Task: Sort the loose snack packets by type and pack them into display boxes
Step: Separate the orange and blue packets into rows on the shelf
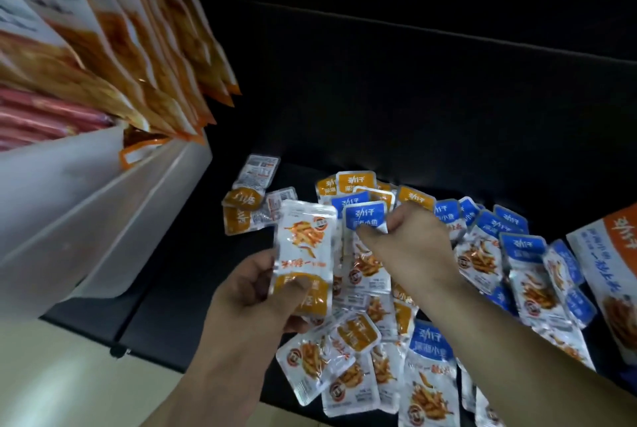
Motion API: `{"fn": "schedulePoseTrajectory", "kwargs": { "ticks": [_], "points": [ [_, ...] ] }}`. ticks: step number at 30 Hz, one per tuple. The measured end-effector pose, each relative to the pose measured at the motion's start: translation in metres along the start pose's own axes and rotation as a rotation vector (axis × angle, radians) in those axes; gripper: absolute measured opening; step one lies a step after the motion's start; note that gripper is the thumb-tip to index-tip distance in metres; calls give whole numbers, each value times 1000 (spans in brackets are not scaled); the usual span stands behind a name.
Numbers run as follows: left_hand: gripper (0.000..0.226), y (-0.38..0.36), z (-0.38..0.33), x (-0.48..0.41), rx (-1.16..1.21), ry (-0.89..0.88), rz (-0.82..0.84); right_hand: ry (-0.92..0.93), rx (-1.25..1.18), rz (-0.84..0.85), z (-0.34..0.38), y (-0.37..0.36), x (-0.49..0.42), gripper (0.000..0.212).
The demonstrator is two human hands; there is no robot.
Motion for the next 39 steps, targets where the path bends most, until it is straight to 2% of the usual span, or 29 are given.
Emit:
{"fn": "schedulePoseTrajectory", "kwargs": {
  "ticks": [3,5,8,10,11,15,19,22,24,25,26,27,28,30,33,36,39],
  "points": [
    [26,-8,-4,4,-30,-8,59,40,44,-30,6,18,8,32],
    [23,-18,-8,11,-50,-21,127,2,-129,-17,11,35,21,28],
    [22,-43,-7,26,-66,-20,223,-172,-441,179,4,51,56,29],
    [21,-63,-1,38,-102,-12,296,-207,-512,263,-8,56,74,17],
    [21,-72,4,43,-160,-28,340,-217,-527,246,-15,61,77,14],
    [23,-93,17,48,-472,-235,341,-177,-363,130,-57,108,50,27],
    [20,-101,15,41,-503,-295,305,-78,38,176,-84,157,11,35],
    [20,-102,12,36,-527,-424,283,49,336,197,-82,168,-9,32],
    [20,-93,7,31,-616,-572,209,176,558,284,-73,160,-17,33],
    [17,-85,1,25,-718,-721,131,245,668,310,-69,151,-21,37],
    [14,-77,-4,18,-874,-873,44,307,752,323,-65,142,-24,43],
    [24,-69,-4,7,-1042,-970,-31,364,802,329,-63,131,-27,48],
    [38,-59,0,-5,-1173,-999,-55,413,828,331,-63,119,-30,53],
    [57,-41,14,-25,-1309,-933,-8,428,844,323,-66,104,-33,63],
    [68,-25,31,-29,-1239,-848,25,426,892,285,-65,95,-27,75],
    [65,-21,33,-24,-1170,-934,50,510,743,174,-41,77,-8,73],
    [52,-21,37,-26,-1118,-1068,104,548,423,208,-8,38,16,58]
  ]
}}
Point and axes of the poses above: each hand's wrist, its own x-axis away from the middle knuckle, its own y-axis out of the back of the hand, z = x × y, the point moved 4 cm from there along -x, towards the middle knuckle, and after that the axes turned 10 degrees about -z, right-handed, at the moved point
